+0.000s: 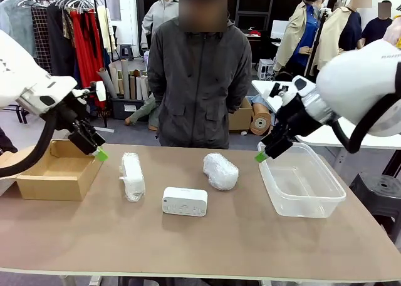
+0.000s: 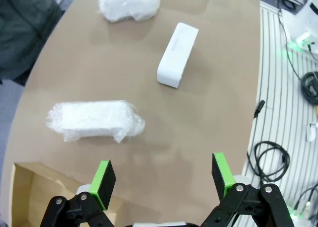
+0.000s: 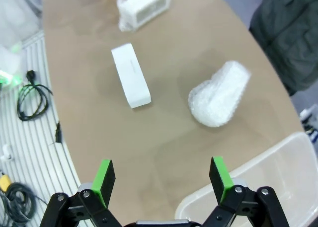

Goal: Separate and place wrapped and unwrapped clocks.
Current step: Pick up the Digital clock indicated by the person.

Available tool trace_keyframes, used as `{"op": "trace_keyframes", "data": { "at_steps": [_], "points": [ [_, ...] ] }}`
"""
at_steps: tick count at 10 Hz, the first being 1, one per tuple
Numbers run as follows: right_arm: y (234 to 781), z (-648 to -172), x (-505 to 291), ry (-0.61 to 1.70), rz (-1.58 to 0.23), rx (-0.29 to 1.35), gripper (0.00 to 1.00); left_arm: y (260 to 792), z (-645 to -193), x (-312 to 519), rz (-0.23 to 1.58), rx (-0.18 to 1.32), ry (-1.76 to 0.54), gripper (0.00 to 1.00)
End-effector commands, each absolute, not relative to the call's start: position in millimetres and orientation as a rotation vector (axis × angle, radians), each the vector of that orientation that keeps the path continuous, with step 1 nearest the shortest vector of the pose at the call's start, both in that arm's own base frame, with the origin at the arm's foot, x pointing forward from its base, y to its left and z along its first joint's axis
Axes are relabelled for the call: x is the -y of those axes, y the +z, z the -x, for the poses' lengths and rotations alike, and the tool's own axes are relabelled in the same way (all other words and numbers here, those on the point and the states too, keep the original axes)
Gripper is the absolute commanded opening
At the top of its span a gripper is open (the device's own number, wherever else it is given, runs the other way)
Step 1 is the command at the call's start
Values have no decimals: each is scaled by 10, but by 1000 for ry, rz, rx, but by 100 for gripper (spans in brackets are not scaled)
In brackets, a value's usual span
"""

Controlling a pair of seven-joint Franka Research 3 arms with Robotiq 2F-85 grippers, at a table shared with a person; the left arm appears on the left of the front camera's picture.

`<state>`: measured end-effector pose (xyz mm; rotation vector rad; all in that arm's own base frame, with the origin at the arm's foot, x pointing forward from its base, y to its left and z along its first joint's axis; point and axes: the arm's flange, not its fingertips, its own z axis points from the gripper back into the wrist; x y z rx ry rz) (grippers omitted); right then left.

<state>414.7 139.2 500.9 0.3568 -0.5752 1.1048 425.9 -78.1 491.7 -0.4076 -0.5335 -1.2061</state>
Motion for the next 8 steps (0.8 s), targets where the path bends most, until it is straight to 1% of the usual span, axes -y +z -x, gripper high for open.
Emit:
{"op": "trace_keyframes", "data": {
  "at_steps": [1,2,3,6,7,8],
  "points": [
    [4997,-4371,-1229,1133,-410,596,100,4939,-4411,712,420,572,-1278,100],
    [5002,-4421,-1198,1076,-392,613,100,4970,-4410,742,368,626,-1223,100],
    [5054,-4217,-1287,1118,-376,586,100,4937,-4320,730,408,549,-1246,100],
    [5054,-4217,-1287,1118,-376,586,100,4937,-4320,730,408,549,-1246,100],
    [5064,-4260,-1284,1112,-358,576,100,4940,-4341,737,383,543,-1248,100],
    [5132,-4383,-1238,1210,-380,628,100,4984,-4435,655,393,536,-1325,100]
  ]
}}
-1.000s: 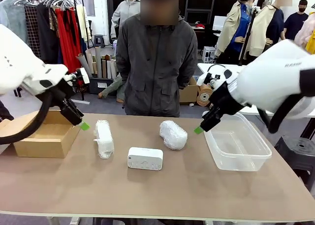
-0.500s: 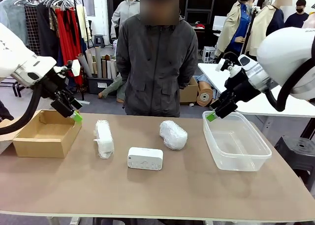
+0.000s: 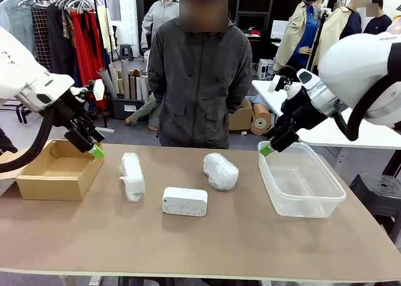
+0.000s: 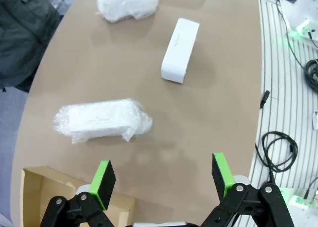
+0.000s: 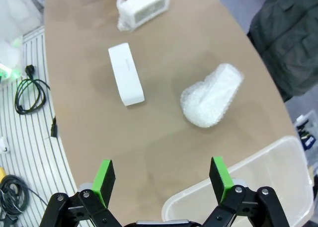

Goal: Separate and place wrapped and unwrapped clocks.
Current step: Pick up the Digital clock indicated by the person.

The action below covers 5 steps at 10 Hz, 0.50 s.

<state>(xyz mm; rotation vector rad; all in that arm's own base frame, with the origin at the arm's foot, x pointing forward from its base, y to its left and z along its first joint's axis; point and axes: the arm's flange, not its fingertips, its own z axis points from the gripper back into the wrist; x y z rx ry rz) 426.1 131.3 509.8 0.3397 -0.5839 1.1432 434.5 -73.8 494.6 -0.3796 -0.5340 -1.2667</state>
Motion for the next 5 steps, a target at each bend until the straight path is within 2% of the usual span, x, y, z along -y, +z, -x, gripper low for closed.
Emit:
{"op": "trace_keyframes", "data": {
  "at_steps": [1,5],
  "points": [
    [5224,-4520,-1163,1241,-403,632,100,5065,-4552,559,410,550,-1379,100],
    [5656,-4761,-927,1323,-513,727,100,5303,-4861,235,564,673,-1475,100]
  ]
}}
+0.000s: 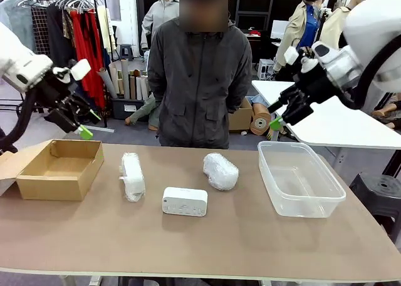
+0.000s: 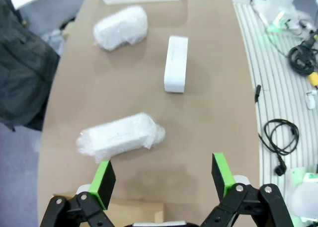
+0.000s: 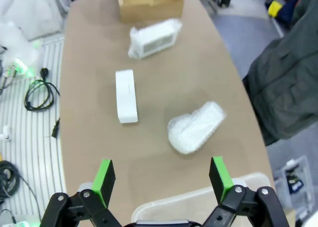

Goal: Separate and place wrapped and unwrapped clocks.
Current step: Pick up the Digital clock indicated by the person.

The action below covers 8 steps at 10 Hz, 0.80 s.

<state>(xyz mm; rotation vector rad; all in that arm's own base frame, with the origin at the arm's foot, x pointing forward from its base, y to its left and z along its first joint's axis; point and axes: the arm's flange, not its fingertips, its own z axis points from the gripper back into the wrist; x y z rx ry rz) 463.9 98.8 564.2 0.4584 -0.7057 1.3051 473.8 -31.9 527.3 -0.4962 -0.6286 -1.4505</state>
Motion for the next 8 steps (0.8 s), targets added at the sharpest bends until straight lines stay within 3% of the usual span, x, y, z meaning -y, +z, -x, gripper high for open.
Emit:
{"op": "trace_keyframes", "data": {
  "at_steps": [1,8],
  "points": [
    [5735,-4801,-879,1323,-561,748,100,5387,-4915,153,596,733,-1465,100],
    [5795,-4900,-523,1311,-660,763,100,5521,-5101,-204,648,846,-1378,100]
  ]
}}
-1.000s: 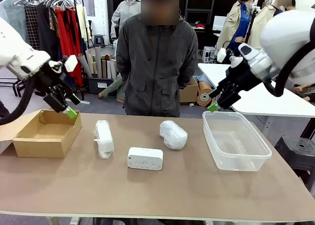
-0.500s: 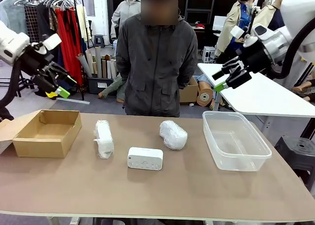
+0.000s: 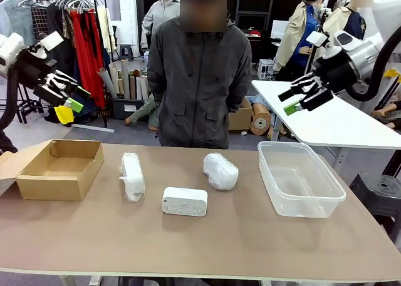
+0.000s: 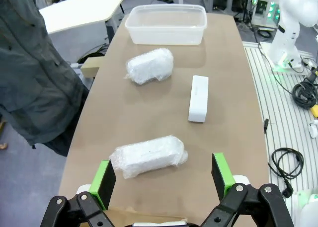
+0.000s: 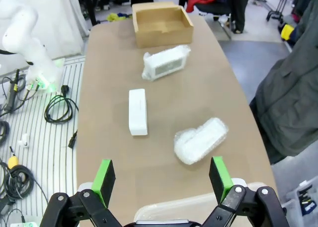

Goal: Separate and place wrapped and unwrapped clocks.
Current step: Pick up the Digital clock indicated by the person.

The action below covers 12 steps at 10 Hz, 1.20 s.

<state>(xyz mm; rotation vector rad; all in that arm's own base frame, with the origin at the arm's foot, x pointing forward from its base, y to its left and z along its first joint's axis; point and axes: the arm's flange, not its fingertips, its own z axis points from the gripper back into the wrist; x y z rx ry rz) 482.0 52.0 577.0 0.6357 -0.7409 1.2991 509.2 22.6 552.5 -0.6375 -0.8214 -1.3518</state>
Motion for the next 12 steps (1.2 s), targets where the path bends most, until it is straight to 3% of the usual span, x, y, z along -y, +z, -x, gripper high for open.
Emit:
{"op": "trace_keyframes", "data": {
  "at_steps": [1,12],
  "points": [
    [5779,-4910,-514,1329,-670,759,100,5511,-5117,-210,648,829,-1383,100],
    [5738,-4852,-497,1302,-647,726,100,5511,-5099,-188,640,815,-1358,100]
  ]
}}
